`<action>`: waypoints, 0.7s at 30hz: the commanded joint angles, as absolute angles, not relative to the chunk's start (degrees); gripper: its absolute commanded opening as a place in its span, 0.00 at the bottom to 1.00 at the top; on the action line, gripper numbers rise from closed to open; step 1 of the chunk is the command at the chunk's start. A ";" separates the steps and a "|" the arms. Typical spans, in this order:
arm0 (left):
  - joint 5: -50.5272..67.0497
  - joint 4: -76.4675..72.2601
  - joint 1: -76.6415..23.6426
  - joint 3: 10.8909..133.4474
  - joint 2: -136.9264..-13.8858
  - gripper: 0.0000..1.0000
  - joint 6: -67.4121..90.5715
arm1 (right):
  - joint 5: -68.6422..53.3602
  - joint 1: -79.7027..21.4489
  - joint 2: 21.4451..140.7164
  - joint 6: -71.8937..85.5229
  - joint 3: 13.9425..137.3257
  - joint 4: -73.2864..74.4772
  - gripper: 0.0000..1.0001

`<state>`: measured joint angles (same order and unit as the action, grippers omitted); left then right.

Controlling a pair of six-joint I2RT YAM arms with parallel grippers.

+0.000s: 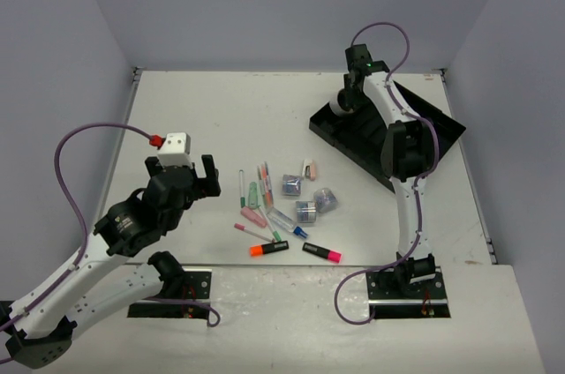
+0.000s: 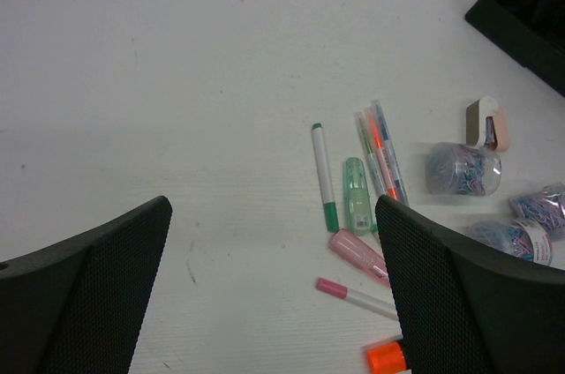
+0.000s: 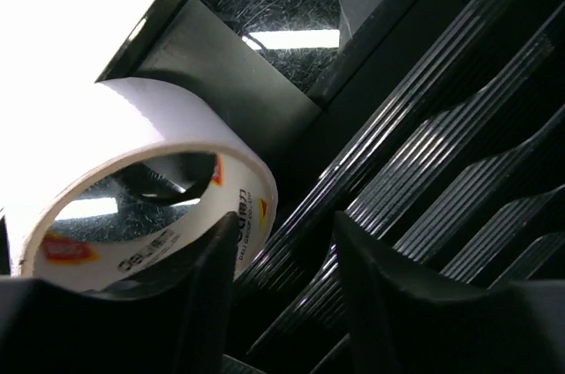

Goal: Sort the stationery into containers
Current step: Place the stationery in the storage box.

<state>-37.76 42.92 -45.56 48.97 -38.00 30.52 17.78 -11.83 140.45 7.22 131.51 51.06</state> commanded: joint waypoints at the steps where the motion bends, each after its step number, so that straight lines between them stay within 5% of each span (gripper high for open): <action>1: -38.40 40.61 -45.79 48.78 -37.98 1.00 29.44 | 19.92 -11.43 140.67 6.61 131.09 52.26 0.51; 21: -38.32 40.61 -45.79 48.69 -38.41 1.00 29.44 | 14.35 -11.43 130.35 9.54 123.09 44.31 0.38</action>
<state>-37.73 42.92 -45.56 48.95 -38.15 30.37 15.22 -11.62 138.88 7.97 125.09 46.49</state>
